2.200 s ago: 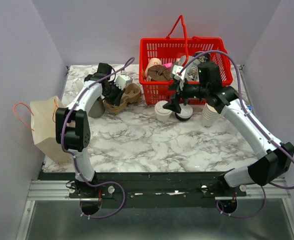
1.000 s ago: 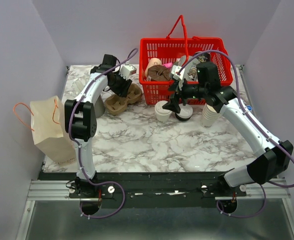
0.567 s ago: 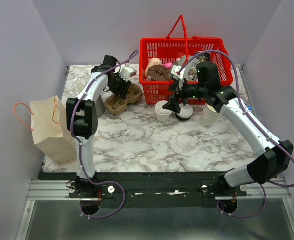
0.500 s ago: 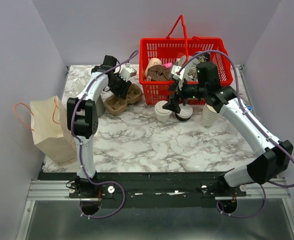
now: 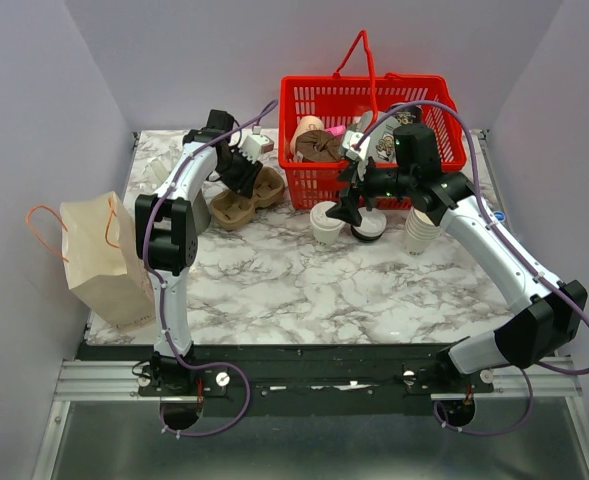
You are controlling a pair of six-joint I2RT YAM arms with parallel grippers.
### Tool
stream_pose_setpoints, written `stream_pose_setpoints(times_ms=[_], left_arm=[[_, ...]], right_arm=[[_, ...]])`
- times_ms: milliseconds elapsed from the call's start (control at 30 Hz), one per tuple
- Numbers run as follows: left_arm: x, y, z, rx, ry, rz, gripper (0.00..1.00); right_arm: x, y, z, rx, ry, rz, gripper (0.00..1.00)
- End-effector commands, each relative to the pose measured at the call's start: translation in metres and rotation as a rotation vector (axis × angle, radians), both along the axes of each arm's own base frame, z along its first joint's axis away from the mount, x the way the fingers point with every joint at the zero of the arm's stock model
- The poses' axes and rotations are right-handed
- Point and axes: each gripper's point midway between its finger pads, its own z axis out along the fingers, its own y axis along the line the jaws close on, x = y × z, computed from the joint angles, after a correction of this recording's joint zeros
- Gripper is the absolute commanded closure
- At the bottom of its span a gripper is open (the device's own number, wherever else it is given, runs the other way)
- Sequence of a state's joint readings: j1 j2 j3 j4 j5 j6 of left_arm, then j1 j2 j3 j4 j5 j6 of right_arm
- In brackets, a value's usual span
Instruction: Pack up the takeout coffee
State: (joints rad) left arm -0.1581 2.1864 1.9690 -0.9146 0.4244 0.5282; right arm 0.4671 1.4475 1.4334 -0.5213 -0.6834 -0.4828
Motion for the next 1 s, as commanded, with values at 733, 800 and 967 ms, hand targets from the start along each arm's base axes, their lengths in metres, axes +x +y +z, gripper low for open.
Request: stream_pose_setpoints(times_ms=[733, 800, 967], left_arm=[[-0.001, 0.001, -0.010, -0.006, 0.021, -0.013, 0.65], [-0.002, 0.002, -0.010, -0.008, 0.021, -0.012, 0.68], [-0.001, -0.002, 0.007, -0.034, -0.021, -0.022, 0.77]], right_arm=[[0.009, 0.000, -0.006, -0.022, -0.002, -0.012, 0.00], [0.010, 0.000, -0.007, -0.024, 0.001, -0.014, 0.00], [0.011, 0.000, -0.006, -0.023, -0.004, -0.015, 0.00]])
